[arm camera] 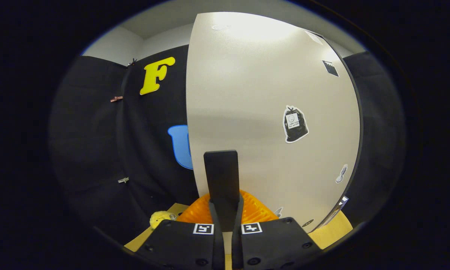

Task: Open the shoe cabinet door, grab the shoes and put them into the shoe cabinet, then close the shoe cabinet door.

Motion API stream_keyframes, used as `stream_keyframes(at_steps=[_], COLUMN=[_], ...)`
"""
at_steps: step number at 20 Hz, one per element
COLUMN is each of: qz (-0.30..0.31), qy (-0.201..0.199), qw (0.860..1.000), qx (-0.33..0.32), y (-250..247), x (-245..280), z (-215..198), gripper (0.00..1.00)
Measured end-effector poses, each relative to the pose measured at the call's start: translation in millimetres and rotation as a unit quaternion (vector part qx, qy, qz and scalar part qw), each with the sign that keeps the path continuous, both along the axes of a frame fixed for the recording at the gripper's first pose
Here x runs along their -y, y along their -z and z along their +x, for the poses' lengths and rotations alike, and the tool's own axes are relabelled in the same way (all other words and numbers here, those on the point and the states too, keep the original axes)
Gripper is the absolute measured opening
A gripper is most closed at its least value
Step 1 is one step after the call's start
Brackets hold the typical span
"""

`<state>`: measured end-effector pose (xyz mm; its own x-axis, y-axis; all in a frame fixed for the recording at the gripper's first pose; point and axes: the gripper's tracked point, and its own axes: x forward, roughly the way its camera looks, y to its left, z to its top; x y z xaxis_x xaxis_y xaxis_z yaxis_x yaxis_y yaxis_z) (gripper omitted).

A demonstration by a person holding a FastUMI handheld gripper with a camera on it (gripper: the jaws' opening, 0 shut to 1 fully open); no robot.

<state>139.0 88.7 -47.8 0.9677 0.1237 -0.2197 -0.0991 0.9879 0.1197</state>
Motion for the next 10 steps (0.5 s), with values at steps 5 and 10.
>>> stream_keyframes(at_steps=[5,10], qz=[0.007,0.014], qy=[-0.038,-0.065], qw=[0.999,0.998], qx=[0.003,0.008], y=[-2.8,-7.2], x=[9.0,19.4], z=[-29.9,-51.3], gripper=[0.11,0.12])
